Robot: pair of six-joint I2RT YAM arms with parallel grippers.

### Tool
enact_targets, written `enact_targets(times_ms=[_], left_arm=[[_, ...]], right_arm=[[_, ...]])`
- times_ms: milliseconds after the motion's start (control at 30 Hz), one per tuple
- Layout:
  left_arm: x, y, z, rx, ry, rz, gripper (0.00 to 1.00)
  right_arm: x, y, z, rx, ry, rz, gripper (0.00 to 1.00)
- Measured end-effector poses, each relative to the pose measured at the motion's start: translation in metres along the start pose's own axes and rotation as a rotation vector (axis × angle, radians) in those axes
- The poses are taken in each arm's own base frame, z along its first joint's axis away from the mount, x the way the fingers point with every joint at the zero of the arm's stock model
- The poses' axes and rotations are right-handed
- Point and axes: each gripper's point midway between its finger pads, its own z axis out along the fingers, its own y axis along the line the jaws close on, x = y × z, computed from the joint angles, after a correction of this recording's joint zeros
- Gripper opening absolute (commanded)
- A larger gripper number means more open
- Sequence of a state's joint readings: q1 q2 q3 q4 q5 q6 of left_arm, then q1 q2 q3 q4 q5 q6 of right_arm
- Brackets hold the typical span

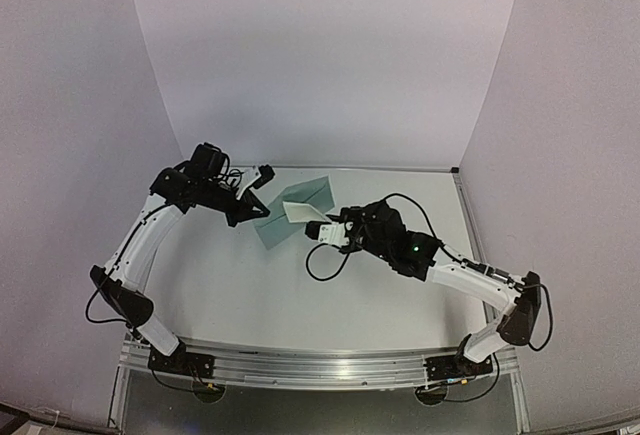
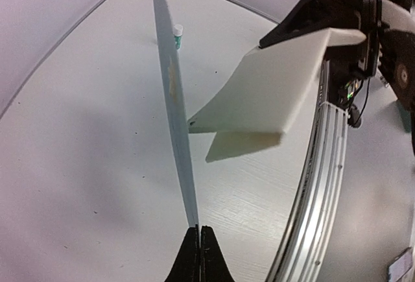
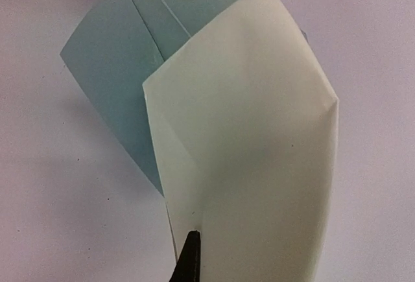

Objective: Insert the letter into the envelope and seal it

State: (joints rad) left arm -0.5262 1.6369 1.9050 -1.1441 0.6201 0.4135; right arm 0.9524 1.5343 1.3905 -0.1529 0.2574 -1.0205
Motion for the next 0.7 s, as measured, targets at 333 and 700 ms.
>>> enact_targets(times_ms=[333,700], left_arm=[[0.017,0.008,-0.002,-0.100,0.046,0.213,0.00],[0.026,0.016,0.002,-0.218,0.120,0.269,0.00]], right_arm=[[0.029,0.023,-0.001,-0.094,0.145,0.035,0.00],[0.011,-0.030,-0.015,0.067,0.259,0.001,0.00]])
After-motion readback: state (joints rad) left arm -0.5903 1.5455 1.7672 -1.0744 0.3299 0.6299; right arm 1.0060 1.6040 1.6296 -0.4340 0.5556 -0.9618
